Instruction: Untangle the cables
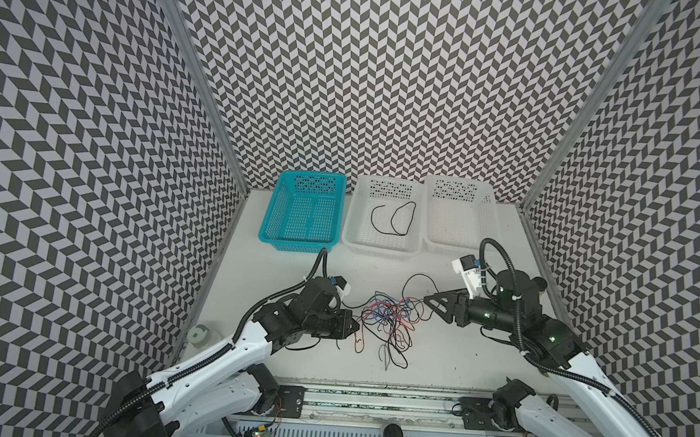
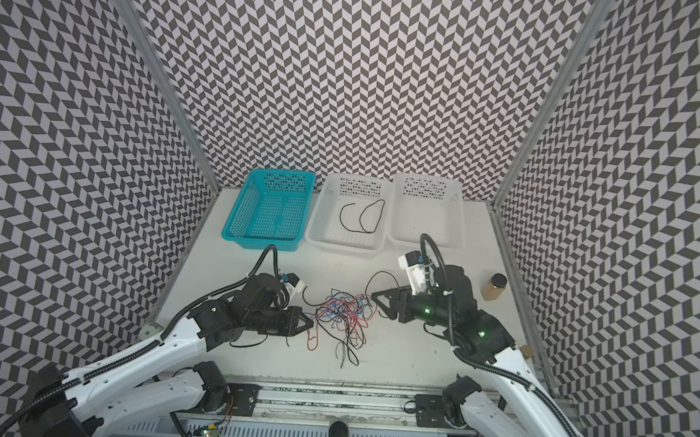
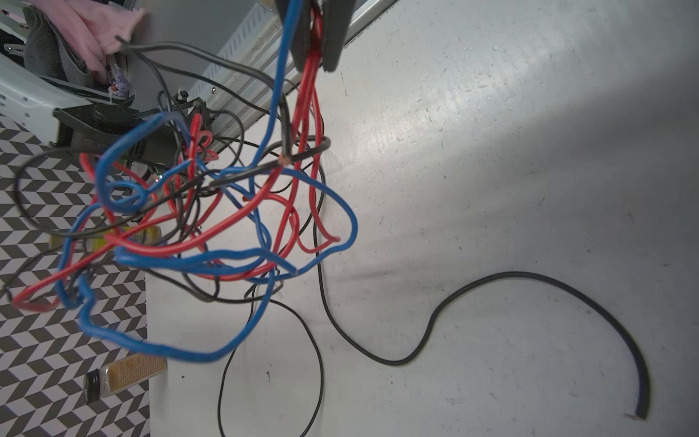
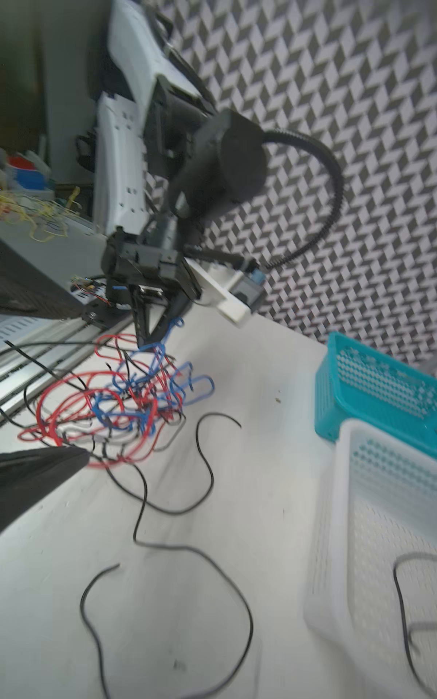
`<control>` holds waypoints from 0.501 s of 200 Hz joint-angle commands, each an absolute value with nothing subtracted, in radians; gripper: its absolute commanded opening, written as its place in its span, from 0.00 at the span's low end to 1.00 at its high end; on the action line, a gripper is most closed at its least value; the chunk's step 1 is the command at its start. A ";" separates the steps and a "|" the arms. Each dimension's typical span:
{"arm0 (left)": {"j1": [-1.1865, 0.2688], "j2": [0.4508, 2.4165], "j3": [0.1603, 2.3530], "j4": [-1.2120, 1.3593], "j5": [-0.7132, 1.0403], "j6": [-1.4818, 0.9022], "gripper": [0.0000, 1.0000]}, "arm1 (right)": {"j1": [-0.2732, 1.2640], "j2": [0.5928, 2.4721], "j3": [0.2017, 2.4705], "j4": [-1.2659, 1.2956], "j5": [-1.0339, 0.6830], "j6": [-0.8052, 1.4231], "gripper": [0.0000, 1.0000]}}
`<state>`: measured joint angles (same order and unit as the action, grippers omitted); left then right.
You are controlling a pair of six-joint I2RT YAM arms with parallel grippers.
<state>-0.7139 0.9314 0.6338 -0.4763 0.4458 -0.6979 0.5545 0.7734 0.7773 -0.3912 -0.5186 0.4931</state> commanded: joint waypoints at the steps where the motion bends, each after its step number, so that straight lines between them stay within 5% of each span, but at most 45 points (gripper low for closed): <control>1: -0.708 0.934 0.679 -0.471 0.430 -0.717 0.00 | 0.676 0.815 0.749 -0.274 -0.479 0.454 0.52; 49: -0.708 0.963 0.691 -0.472 0.431 -0.724 0.00 | 0.873 1.001 0.802 -0.295 -0.274 0.378 0.48; 100: -0.710 0.944 0.679 -0.463 0.438 -0.719 0.00 | 0.898 1.145 0.816 -0.197 -0.125 0.436 0.43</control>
<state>-0.7139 0.9657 0.6567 -0.4793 0.4412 -0.7147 0.8928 1.1034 0.7986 -0.3035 -0.2379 0.4198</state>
